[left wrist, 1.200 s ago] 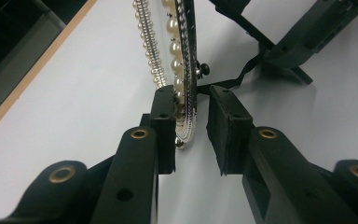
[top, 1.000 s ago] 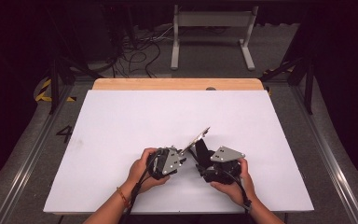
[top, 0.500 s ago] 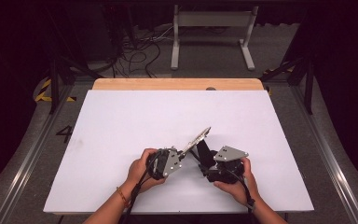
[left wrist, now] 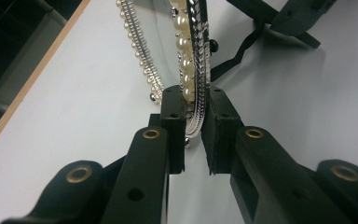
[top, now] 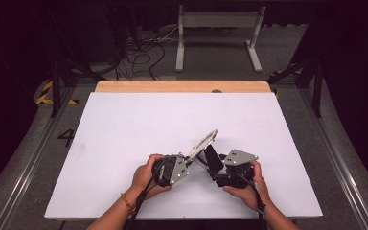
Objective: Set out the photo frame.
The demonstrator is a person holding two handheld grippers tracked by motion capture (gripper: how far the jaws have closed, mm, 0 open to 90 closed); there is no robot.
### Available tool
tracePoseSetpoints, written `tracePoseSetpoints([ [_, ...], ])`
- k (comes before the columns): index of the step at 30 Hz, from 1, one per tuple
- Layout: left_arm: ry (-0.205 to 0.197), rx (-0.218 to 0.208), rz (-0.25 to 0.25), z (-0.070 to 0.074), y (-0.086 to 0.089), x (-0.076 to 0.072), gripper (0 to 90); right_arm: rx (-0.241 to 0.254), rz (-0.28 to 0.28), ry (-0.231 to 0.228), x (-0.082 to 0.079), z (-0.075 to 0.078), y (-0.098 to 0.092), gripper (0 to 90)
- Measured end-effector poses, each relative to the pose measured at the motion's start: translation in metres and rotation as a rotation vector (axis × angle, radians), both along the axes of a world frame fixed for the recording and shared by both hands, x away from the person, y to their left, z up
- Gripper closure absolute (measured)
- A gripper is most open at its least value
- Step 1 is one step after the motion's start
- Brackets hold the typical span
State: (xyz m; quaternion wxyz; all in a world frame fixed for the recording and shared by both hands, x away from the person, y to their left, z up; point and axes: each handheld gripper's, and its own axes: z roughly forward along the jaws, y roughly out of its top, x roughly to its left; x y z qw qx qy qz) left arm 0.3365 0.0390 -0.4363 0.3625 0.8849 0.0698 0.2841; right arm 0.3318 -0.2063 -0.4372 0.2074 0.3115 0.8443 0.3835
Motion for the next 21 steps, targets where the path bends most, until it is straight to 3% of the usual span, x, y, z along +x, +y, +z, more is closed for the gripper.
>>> tracePoseSetpoints([
  [12, -0.003, -0.017, -0.009, -0.001, -0.007, -0.006, 78.4, -0.016, -0.004, 0.000, 0.002, 0.001, -0.008, 32.5],
  [16, 0.001, -0.032, -0.012, -0.003, -0.006, -0.005, 77.6, 0.014, -0.005, 0.019, 0.004, 0.000, -0.011, 32.2],
  [18, -0.006, -0.034, 0.011, -0.005, -0.006, -0.003, 67.4, 0.021, -0.006, 0.020, 0.004, -0.001, -0.012, 31.9],
  [21, 0.013, -0.042, 0.016, -0.009, -0.006, 0.000, 61.9, 0.012, -0.003, 0.014, 0.003, 0.000, -0.012, 31.9],
])
